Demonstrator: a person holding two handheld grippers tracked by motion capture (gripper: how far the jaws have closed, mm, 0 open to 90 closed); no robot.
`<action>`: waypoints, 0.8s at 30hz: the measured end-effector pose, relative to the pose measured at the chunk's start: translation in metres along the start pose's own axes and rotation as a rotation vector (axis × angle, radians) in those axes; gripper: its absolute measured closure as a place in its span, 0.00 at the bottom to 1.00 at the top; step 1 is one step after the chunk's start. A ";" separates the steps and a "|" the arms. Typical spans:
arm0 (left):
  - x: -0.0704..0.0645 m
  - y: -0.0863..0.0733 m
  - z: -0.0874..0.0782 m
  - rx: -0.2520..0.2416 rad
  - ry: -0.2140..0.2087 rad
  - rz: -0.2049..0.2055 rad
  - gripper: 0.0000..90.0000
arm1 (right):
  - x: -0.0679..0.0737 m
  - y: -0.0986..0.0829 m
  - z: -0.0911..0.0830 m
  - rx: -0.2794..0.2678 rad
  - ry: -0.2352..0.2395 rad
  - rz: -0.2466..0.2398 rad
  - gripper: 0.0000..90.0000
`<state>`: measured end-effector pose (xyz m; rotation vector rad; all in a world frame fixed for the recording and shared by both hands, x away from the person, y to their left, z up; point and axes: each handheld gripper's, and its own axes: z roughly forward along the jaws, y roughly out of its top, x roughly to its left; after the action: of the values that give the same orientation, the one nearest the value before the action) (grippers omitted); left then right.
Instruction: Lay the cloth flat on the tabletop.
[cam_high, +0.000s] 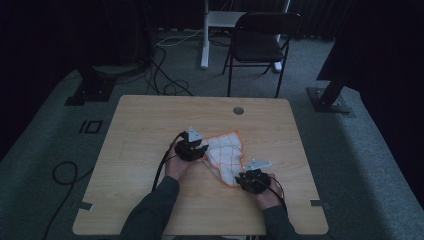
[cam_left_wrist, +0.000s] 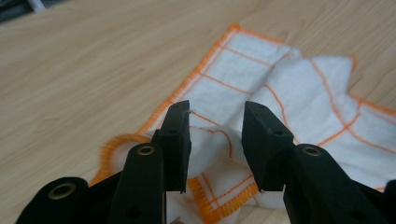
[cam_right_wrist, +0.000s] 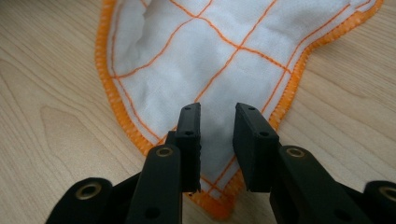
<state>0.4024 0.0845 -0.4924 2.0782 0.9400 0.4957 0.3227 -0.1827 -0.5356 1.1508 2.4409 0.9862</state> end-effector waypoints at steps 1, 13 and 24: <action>0.001 -0.004 -0.008 -0.015 0.005 0.004 0.70 | 0.000 0.000 0.000 0.000 -0.001 -0.001 0.80; -0.005 -0.035 -0.014 0.040 -0.012 0.025 0.74 | 0.000 0.000 0.000 0.000 -0.002 0.000 0.80; -0.004 -0.039 0.013 0.133 0.012 0.010 0.70 | 0.000 0.000 0.000 -0.005 0.003 0.007 0.80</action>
<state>0.3898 0.0911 -0.5306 2.2023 0.9939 0.4627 0.3225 -0.1830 -0.5359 1.1582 2.4366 0.9960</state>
